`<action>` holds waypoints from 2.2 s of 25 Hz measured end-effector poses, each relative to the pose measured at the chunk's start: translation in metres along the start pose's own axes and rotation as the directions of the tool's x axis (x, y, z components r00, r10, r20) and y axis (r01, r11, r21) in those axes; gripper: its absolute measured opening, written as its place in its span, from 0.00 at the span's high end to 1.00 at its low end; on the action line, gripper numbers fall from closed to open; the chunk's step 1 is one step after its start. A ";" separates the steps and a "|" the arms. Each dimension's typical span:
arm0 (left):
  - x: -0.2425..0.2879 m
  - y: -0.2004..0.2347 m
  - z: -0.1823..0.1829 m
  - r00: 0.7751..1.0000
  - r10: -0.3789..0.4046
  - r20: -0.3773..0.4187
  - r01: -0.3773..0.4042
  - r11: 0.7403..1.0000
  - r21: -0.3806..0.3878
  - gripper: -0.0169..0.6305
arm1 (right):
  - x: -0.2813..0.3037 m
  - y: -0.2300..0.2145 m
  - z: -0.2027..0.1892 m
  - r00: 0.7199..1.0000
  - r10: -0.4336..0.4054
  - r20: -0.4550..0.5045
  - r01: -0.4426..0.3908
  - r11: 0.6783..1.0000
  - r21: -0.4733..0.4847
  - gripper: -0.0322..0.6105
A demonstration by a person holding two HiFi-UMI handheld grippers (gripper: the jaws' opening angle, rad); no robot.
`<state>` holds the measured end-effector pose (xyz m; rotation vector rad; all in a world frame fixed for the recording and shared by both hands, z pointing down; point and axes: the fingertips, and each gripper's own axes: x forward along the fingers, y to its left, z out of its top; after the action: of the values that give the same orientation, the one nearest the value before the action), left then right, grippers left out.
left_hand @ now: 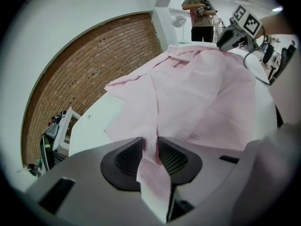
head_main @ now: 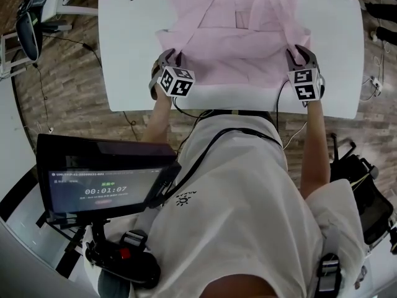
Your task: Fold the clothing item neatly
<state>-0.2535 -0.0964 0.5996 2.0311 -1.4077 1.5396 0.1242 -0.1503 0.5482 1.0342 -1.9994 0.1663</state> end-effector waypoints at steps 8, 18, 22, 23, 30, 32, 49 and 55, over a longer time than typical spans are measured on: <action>-0.001 0.006 -0.004 1.000 0.021 -0.020 -0.021 1.000 -0.012 0.84 | -0.003 -0.009 -0.008 0.999 -0.035 -0.005 0.035 0.999 -0.002 0.91; -0.029 0.032 0.019 0.995 0.033 0.093 -0.005 0.957 -0.289 0.95 | -0.029 -0.058 0.011 0.990 -0.099 0.103 0.079 0.979 0.189 0.92; -0.035 0.048 0.028 0.991 0.023 0.135 0.041 0.893 -0.449 0.95 | -0.030 -0.077 0.012 0.987 -0.119 0.108 0.093 0.972 0.215 0.92; -0.036 0.052 0.030 0.990 0.018 0.143 0.052 0.879 -0.474 0.95 | -0.030 -0.080 0.012 0.987 -0.121 0.109 0.096 0.973 0.210 0.92; -0.048 0.085 0.045 0.983 0.034 0.182 0.060 0.872 -0.487 0.95 | -0.026 -0.103 0.028 0.984 -0.129 0.119 0.111 0.983 0.149 0.92; -0.048 0.094 0.048 0.982 0.037 0.185 0.060 0.869 -0.491 0.95 | -0.023 -0.114 0.032 0.983 -0.134 0.123 0.116 0.983 0.141 0.92; 0.000 0.153 0.084 0.994 0.001 0.106 0.052 0.870 -0.490 0.95 | 0.039 -0.163 0.049 0.995 -0.068 0.077 0.066 0.997 0.032 0.92; 0.030 0.163 0.096 0.998 -0.006 0.069 0.037 0.883 -0.468 0.95 | 0.070 -0.180 0.052 0.996 -0.054 0.068 0.053 0.999 0.009 0.92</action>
<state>-0.3233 -0.2598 0.5280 1.7976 -1.5873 0.9960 0.2007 -0.3328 0.5232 1.1103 -2.0310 0.1107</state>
